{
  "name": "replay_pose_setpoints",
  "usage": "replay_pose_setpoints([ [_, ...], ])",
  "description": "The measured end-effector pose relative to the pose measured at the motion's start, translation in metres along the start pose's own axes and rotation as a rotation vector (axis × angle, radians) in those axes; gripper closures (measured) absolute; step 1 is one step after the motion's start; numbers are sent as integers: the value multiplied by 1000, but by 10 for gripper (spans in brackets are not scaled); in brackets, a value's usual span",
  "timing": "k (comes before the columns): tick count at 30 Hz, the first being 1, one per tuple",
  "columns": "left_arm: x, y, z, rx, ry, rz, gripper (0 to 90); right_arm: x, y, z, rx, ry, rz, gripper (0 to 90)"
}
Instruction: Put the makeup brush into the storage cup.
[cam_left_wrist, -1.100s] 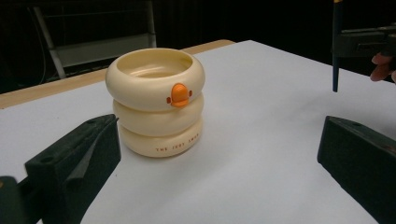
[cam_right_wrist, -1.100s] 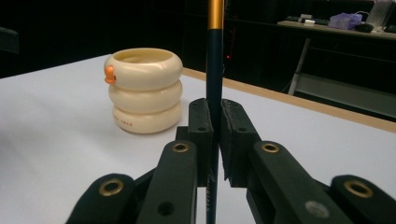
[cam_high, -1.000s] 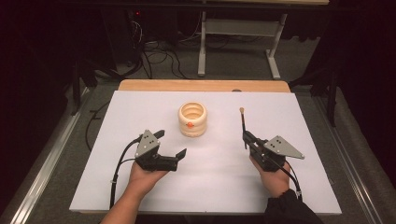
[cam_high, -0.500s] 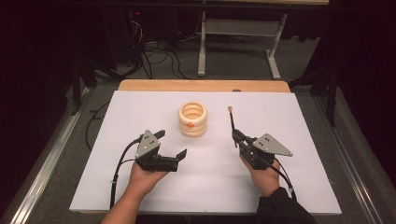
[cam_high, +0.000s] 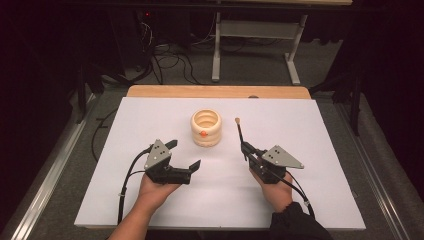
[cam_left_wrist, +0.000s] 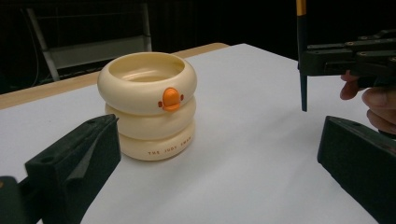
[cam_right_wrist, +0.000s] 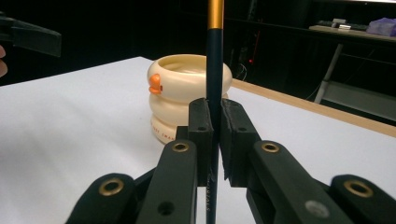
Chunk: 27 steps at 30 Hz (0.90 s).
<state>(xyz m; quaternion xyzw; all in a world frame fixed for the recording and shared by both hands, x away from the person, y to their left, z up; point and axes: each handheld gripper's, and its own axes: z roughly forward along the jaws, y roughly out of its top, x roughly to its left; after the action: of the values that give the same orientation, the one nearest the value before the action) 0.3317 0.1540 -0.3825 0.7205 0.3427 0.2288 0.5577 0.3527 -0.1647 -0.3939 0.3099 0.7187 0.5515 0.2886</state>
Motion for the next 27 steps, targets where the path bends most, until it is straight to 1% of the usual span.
replay_pose_setpoints([
  [1,0,0,0,0,-1,-1,1,1,-1,1,-6,5,-2,862],
  [7,-1,1,0,-3,-6,-4,1,5,-3,2,3,15,-18,862],
  [8,-1,1,0,-4,-7,-5,1,6,-3,2,4,22,-13,862],
  [13,-2,1,0,-6,-11,-7,1,10,-5,3,5,27,-33,862],
  [15,-2,1,0,-7,-14,-9,1,11,-6,4,4,29,-37,862],
  [16,-2,2,0,-7,-14,-9,0,13,-6,4,9,32,-31,862],
  [18,-3,2,0,-7,-16,-10,1,14,-6,4,7,37,-45,862],
  [20,-3,2,0,-8,-19,-10,2,16,-6,5,2,44,-44,862],
  [22,-4,2,0,-8,-21,-9,3,18,-6,5,9,51,-39,862],
  [23,-4,2,0,-8,-21,-9,3,19,-6,6,2,50,-49,862],
  [24,-4,3,0,-9,-22,-10,3,20,-6,5,6,50,-44,862],
  [27,-4,3,-1,-11,-25,-13,5,23,-6,6,5,62,-49,862],
])
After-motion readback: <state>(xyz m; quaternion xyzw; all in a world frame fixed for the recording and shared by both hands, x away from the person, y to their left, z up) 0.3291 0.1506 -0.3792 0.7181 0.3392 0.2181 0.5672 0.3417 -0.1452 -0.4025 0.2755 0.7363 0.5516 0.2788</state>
